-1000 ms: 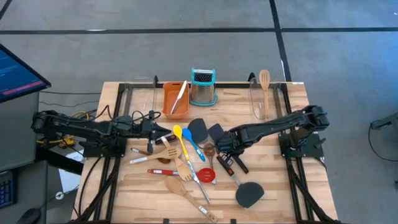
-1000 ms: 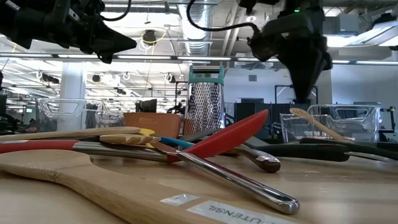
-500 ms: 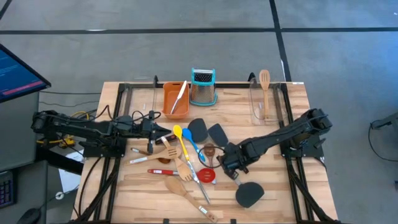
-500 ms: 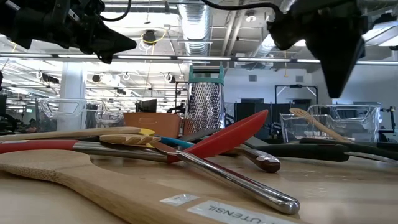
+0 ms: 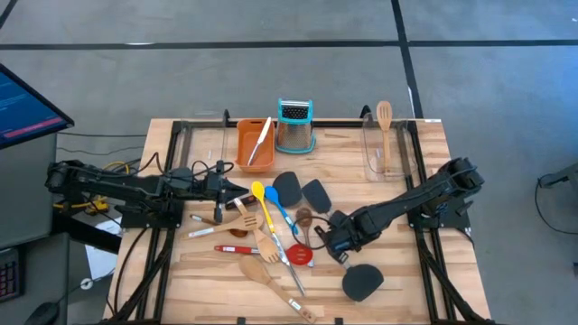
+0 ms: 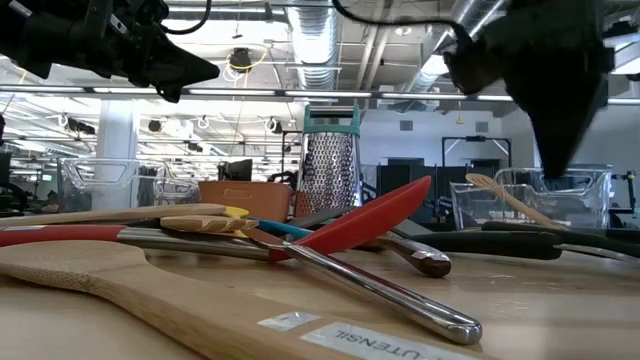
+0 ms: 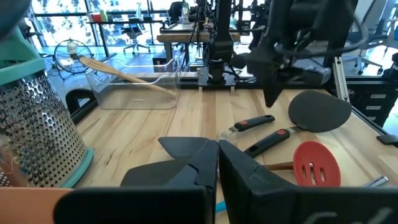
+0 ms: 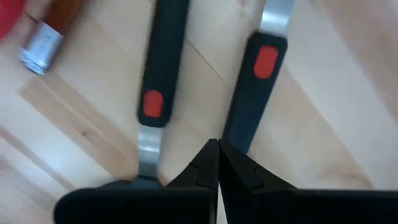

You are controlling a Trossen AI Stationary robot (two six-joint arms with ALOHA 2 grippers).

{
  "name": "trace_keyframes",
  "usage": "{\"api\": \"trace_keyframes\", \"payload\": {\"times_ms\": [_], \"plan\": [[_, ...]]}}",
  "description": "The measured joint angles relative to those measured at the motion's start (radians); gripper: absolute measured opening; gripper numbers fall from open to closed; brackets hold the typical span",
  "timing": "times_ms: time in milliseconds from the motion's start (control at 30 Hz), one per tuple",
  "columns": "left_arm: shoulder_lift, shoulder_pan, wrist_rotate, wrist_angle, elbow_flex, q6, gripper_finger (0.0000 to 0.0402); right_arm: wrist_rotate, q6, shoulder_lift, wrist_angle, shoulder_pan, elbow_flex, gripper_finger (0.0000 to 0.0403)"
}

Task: Pick & Place Kitchen Items
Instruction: Put the right black plastic spatula into the left transparent bin

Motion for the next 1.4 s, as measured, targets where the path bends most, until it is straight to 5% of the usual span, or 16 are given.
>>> {"api": "trace_keyframes", "payload": {"times_ms": [500,800,1400], "plan": [[0.0,0.0,0.0,-0.004,0.0,0.0,0.0002,0.106,0.079,-0.284,0.066,-0.006,-0.245,0.0],[0.0,0.0,0.0,-0.005,0.0,0.0,0.0002,0.091,0.048,-0.254,0.218,-0.01,-0.291,0.0008],[0.0,0.0,0.0,-0.007,0.0,0.0,0.0002,-0.005,0.079,-0.11,0.218,-0.016,-0.291,0.0176]]}}
